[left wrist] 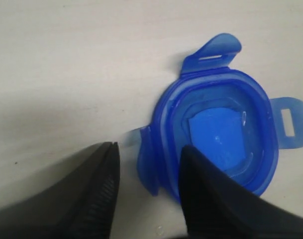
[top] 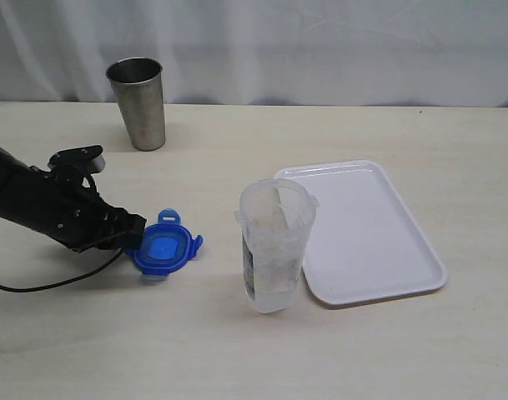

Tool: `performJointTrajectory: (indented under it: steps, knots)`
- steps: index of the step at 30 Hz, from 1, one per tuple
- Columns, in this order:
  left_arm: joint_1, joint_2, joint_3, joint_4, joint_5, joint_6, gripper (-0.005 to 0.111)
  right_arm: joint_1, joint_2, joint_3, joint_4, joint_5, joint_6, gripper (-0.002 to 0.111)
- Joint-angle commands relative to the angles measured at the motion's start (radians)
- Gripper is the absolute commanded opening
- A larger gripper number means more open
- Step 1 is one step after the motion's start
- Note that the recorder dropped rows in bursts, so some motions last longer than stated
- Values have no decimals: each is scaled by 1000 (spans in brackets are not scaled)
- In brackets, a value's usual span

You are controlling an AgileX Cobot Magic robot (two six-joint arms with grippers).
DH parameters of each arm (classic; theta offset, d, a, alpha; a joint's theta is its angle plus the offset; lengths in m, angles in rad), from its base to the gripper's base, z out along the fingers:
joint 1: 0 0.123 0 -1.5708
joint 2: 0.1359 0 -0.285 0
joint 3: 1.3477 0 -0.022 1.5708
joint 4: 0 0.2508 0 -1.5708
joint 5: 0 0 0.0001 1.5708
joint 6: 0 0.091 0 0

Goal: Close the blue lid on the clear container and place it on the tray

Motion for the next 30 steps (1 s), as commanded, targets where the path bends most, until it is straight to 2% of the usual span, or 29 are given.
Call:
performJointTrajectory:
  steps: [1, 5, 9, 14, 30]
  knots:
    - [5, 11, 3, -3, 1, 5, 40, -4, -4, 2, -3, -2, -2, 5]
    - [5, 11, 3, -3, 1, 5, 40, -4, -4, 2, -3, -2, -2, 5]
    - [5, 11, 3, -29, 7, 5, 24, -4, -4, 2, -3, -2, -2, 5]
    - [5, 11, 3, -29, 12, 5, 15, -4, -4, 2, -3, -2, -2, 5]
    - [5, 11, 3, -25, 42, 5, 14, -4, -4, 2, -3, -2, -2, 5]
